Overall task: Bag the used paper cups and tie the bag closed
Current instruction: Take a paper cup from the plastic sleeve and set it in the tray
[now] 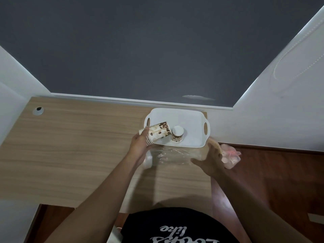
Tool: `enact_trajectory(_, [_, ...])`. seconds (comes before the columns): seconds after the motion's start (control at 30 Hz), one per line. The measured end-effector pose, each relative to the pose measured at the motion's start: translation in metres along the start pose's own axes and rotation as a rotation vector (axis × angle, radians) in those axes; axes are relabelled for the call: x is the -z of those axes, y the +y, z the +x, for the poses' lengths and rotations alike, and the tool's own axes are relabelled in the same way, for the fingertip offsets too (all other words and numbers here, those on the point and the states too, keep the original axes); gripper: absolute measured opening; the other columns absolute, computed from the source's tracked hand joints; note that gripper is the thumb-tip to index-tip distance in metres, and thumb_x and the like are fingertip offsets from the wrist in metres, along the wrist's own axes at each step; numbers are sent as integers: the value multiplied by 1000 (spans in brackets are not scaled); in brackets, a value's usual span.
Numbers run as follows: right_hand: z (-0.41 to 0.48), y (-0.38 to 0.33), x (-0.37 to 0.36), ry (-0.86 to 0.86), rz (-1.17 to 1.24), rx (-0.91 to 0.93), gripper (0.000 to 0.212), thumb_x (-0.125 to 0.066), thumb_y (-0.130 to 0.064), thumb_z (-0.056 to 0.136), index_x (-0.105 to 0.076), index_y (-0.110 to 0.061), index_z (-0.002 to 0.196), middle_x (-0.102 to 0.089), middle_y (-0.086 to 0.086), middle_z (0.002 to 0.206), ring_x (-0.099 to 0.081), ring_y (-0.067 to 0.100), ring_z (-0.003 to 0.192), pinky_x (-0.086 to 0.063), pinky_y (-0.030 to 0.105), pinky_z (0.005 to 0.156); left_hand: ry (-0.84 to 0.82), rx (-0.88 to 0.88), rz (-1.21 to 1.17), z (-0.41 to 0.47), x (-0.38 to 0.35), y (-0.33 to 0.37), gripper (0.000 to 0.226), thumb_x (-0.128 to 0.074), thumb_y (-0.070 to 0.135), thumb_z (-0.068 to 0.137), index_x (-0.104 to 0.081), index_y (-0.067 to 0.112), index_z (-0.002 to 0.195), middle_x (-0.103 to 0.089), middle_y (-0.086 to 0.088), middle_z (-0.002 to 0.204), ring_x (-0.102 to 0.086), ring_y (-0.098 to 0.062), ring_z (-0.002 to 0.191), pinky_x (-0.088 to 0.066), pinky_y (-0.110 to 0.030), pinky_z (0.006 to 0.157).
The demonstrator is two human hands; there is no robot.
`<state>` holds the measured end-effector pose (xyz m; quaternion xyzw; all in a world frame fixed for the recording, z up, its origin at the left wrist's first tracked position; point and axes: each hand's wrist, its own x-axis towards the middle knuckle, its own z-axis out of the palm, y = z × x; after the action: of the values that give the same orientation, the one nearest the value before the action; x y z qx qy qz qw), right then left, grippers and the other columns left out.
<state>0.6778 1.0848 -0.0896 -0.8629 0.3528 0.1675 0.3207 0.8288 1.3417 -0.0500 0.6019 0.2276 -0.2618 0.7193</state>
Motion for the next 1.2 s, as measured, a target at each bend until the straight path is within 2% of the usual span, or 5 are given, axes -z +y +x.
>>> enact_trajectory(0.47, [-10,-105,14,-38,687,282,17,-75,-42,99,-70,-38,114,-81,-12,111,-80,13,94,-68,41,81,-150,10,373,0,-28,3,62,-37,61,116,-78,15,109,-82,-5,109,-75,-23,103,-58,-41,95])
enact_trajectory(0.63, [10,-101,17,109,605,265,49,-87,-45,88,-60,-40,129,-76,-27,116,-76,9,109,-64,43,97,351,-170,684,29,15,-39,76,-73,74,84,-75,0,101,-76,-26,108,-73,-42,113,-58,-49,101])
enact_trajectory(0.8, [27,-101,10,118,324,224,76,-86,-38,89,-49,-9,149,-62,10,144,-56,26,138,-27,7,101,212,215,853,27,38,-71,134,-80,93,54,-55,-1,147,-58,-20,146,-57,-36,140,-52,-47,116])
enact_trajectory(1.0, [31,-99,2,105,171,239,73,-81,-42,92,-48,-20,153,-54,8,157,-63,29,130,-50,46,112,45,91,788,28,46,-78,33,-79,38,99,-85,6,98,-83,-17,112,-77,-37,113,-56,-38,88])
enact_trajectory(1.2, [24,-71,5,-20,12,272,68,-82,-49,90,-54,-20,145,-57,9,149,-68,25,116,-50,33,96,41,-21,729,15,39,-59,27,-59,24,109,-61,19,83,-68,0,89,-66,-24,90,-46,-30,71])
